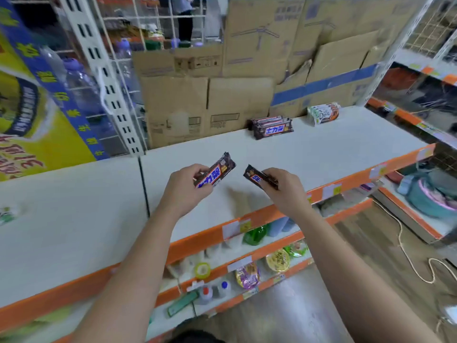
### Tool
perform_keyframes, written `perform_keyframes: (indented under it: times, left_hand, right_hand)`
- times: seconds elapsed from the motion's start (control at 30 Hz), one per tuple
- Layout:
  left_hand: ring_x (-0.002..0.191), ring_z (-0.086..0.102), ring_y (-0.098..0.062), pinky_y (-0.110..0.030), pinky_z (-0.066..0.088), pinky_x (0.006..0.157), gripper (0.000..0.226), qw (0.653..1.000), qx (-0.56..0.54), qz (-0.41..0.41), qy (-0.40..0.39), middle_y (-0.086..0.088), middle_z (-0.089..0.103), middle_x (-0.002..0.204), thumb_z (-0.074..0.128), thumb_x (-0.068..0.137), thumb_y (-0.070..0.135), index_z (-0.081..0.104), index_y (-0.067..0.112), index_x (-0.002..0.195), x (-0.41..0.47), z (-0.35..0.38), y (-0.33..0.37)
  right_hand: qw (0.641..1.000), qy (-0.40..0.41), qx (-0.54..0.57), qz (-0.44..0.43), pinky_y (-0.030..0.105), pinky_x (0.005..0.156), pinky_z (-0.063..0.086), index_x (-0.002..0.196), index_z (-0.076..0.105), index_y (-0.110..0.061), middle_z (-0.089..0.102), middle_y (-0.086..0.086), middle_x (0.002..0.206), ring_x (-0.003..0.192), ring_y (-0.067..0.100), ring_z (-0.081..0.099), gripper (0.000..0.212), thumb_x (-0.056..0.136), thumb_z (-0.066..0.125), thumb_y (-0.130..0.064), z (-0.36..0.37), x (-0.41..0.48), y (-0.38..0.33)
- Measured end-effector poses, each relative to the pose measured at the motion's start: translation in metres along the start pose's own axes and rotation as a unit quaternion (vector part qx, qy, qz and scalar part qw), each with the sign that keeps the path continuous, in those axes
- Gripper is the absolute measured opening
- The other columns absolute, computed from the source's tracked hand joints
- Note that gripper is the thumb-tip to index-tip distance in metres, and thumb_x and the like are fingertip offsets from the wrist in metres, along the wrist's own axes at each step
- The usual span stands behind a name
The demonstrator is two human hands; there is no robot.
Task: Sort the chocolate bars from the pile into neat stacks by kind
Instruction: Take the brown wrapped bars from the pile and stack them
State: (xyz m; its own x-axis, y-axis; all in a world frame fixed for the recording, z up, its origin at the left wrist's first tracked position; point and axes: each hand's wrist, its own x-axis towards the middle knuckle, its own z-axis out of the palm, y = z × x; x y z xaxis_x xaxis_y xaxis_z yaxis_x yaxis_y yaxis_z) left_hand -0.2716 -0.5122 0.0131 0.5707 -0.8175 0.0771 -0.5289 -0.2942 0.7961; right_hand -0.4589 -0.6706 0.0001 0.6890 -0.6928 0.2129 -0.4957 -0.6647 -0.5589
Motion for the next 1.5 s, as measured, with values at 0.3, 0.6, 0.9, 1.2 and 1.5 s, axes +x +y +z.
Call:
perform_keyframes:
  times: [0.3,0.6,0.9,1.2,1.5]
  left_hand:
    - [0.084,0.059,-0.021,-0.032,0.045,0.072,0.025,0.997,0.063,0.037,-0.016,-0.003,0.062,0.093,0.069,0.083,0.020,0.071,0.024,0.107,0.081,0.084,0.034]
    - [0.090,0.058,-0.017,-0.029,0.042,0.076,0.020,0.997,0.064,0.044,0.003,0.001,0.064,0.095,0.068,0.084,0.022,0.071,0.021,0.104,0.165,0.132,0.051]
    - [0.082,0.053,-0.005,-0.002,0.034,0.066,0.035,0.997,0.072,0.010,0.012,0.000,0.059,0.101,0.069,0.078,0.012,0.067,0.019,0.113,0.192,0.160,0.066]
    - [0.096,0.053,-0.023,-0.028,0.038,0.076,0.029,0.981,0.144,-0.008,0.129,-0.002,0.065,0.098,0.074,0.075,0.012,0.073,0.019,0.103,0.209,0.190,0.086]
    - [0.097,0.045,-0.021,-0.022,0.029,0.074,0.028,0.961,0.204,-0.039,0.180,0.000,0.067,0.102,0.073,0.077,0.016,0.073,0.016,0.105,0.222,0.204,0.095]
  right_hand:
    - [1.000,0.019,-0.006,0.012,0.025,0.060,0.027,0.101,0.065,-0.011,0.064,0.006,0.089,0.074,0.020,0.051,0.014,0.088,0.059,-0.015,-0.040,0.046,0.099]
    - [0.999,0.001,-0.033,0.000,0.031,0.059,0.031,0.097,0.065,-0.013,0.063,0.004,0.082,0.073,0.025,0.053,0.011,0.087,0.060,-0.015,-0.065,0.116,0.162]
    - [1.000,-0.029,0.003,-0.013,0.027,0.058,0.032,0.088,0.065,-0.019,0.058,-0.006,0.074,0.068,0.017,0.051,0.007,0.082,0.062,-0.018,-0.075,0.159,0.199]
    - [0.994,-0.085,0.049,-0.046,0.029,0.060,0.041,0.082,0.064,-0.021,0.060,-0.005,0.069,0.065,0.016,0.053,0.023,0.071,0.049,-0.036,-0.087,0.195,0.225]
    - [0.986,-0.130,0.069,-0.082,0.035,0.061,0.046,0.084,0.064,-0.022,0.061,-0.005,0.071,0.067,0.016,0.055,0.023,0.073,0.049,-0.036,-0.087,0.205,0.235]
